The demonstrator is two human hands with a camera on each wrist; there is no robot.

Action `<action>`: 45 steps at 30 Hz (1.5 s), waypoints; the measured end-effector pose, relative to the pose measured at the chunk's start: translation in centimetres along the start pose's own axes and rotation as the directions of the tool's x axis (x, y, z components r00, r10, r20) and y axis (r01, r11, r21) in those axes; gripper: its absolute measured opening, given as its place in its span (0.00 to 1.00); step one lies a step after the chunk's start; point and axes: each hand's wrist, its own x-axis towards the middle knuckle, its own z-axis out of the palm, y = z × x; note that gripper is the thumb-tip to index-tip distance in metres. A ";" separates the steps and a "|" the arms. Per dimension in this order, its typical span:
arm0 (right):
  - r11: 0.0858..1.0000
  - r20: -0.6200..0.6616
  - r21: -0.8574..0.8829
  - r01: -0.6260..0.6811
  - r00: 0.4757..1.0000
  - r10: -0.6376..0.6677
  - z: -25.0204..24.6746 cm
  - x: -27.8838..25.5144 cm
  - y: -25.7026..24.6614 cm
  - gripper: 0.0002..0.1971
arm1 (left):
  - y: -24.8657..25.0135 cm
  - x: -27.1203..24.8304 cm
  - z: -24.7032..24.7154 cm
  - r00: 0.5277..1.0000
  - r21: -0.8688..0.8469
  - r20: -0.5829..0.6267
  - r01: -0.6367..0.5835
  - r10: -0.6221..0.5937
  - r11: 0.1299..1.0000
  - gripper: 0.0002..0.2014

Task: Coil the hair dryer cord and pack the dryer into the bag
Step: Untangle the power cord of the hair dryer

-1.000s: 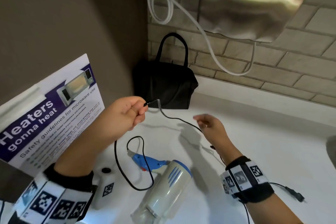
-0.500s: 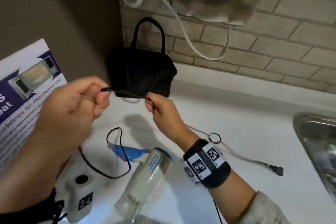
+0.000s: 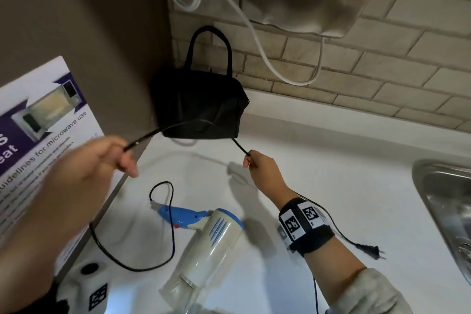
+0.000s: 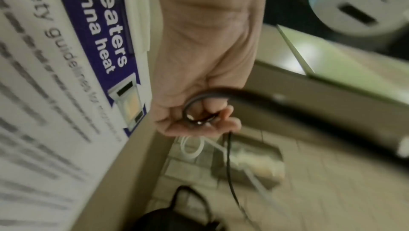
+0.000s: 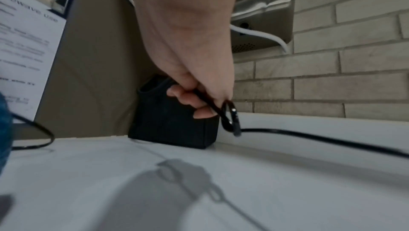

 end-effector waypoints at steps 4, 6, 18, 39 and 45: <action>0.959 -0.090 -0.273 0.077 0.990 -0.105 -1.7 -0.3 -1.6 0.16 | 1.5 -2.2 4.5 1.000 0.345 0.022 0.003 -0.012 0.939 0.14; 0.900 -0.093 -0.414 0.135 0.978 -0.189 -2.2 -0.9 -3.0 0.18 | 0.0 -1.4 6.4 0.993 0.491 0.048 0.070 -0.107 0.868 0.10; 0.917 -0.097 -0.004 0.398 0.913 -0.396 -2.6 -6.5 -9.7 0.03 | 5.6 0.8 11.4 0.951 0.340 0.278 -0.228 0.134 0.912 0.11; 0.909 -0.051 0.269 0.320 0.947 -0.318 -4.7 -7.8 -4.8 0.11 | 4.1 0.5 10.2 0.981 -0.105 0.195 0.024 -0.004 0.994 0.07; 0.925 0.028 0.253 0.284 0.953 -0.301 -3.4 -8.3 -5.5 0.12 | 4.7 -0.4 11.5 0.956 -0.110 0.236 -0.150 0.172 0.983 0.25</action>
